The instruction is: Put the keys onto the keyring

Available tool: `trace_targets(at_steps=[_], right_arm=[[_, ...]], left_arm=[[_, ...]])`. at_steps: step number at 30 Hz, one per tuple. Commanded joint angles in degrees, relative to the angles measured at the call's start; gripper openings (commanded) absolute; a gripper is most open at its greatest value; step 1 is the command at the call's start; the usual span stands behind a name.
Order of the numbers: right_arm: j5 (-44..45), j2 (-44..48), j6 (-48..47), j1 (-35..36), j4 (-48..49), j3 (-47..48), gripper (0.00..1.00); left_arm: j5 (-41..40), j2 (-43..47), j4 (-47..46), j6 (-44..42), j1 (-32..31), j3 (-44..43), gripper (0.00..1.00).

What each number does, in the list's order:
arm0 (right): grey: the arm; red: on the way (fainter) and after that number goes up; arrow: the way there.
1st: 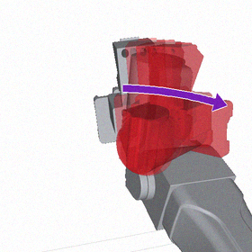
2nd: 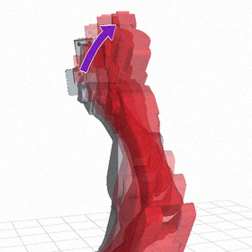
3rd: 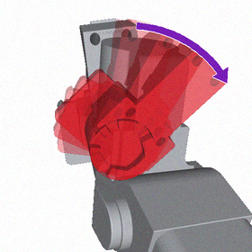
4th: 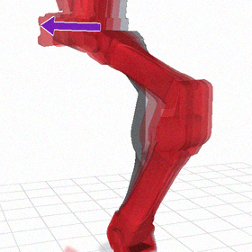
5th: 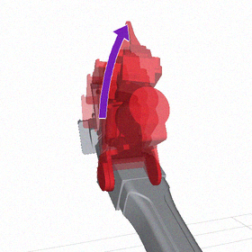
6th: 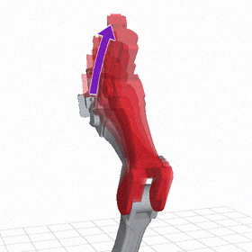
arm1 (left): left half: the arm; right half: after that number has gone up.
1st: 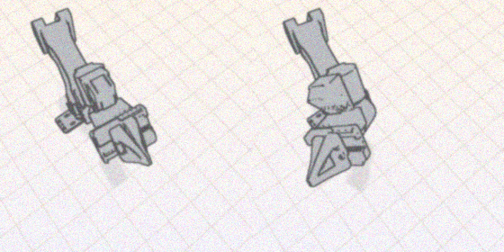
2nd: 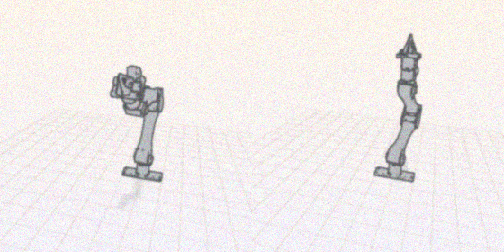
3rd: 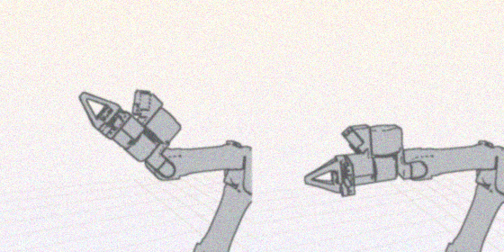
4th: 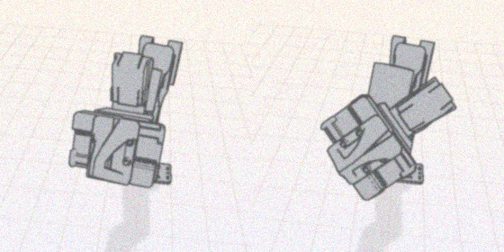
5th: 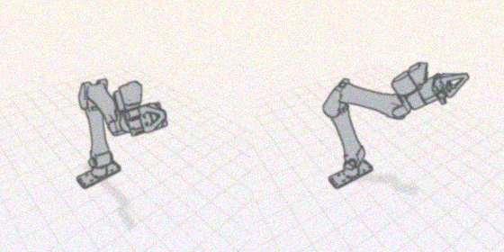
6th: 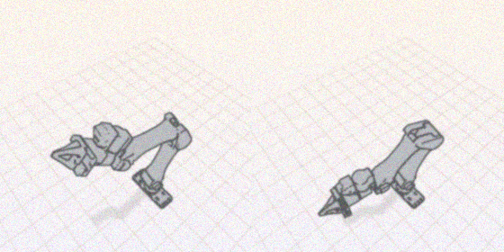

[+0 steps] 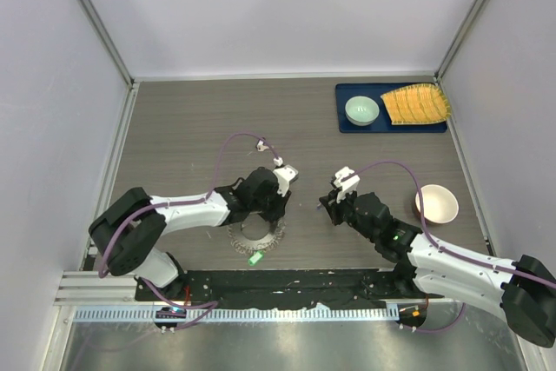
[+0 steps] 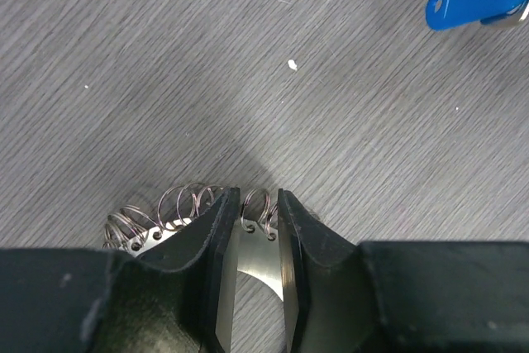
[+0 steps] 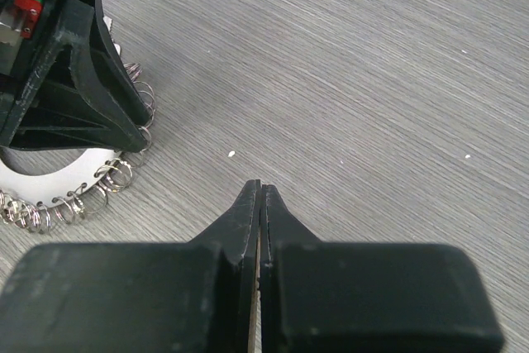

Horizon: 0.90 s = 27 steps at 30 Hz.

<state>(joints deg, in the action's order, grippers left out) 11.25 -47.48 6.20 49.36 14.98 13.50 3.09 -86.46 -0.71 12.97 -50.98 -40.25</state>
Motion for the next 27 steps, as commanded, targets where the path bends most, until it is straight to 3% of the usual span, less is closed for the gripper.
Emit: trace_targets(at_steps=[1,13,20,27], right_arm=[[-0.08,0.64,-0.40,-0.23,3.21,0.13,0.01],[-0.52,0.20,-0.57,-0.32,3.30,0.13,0.01],[-0.44,-0.06,-0.40,-0.23,3.30,0.13,0.01],[-0.43,-0.24,-0.31,-0.23,3.12,0.13,0.01]], left_arm=[[-0.45,-0.91,-1.31,-0.93,0.44,-0.53,0.29],[0.42,0.32,0.18,1.00,0.62,-0.27,0.29],[-2.39,3.13,2.99,5.56,1.06,-1.15,0.37],[1.12,2.52,3.26,8.82,4.05,-0.71,0.37]])
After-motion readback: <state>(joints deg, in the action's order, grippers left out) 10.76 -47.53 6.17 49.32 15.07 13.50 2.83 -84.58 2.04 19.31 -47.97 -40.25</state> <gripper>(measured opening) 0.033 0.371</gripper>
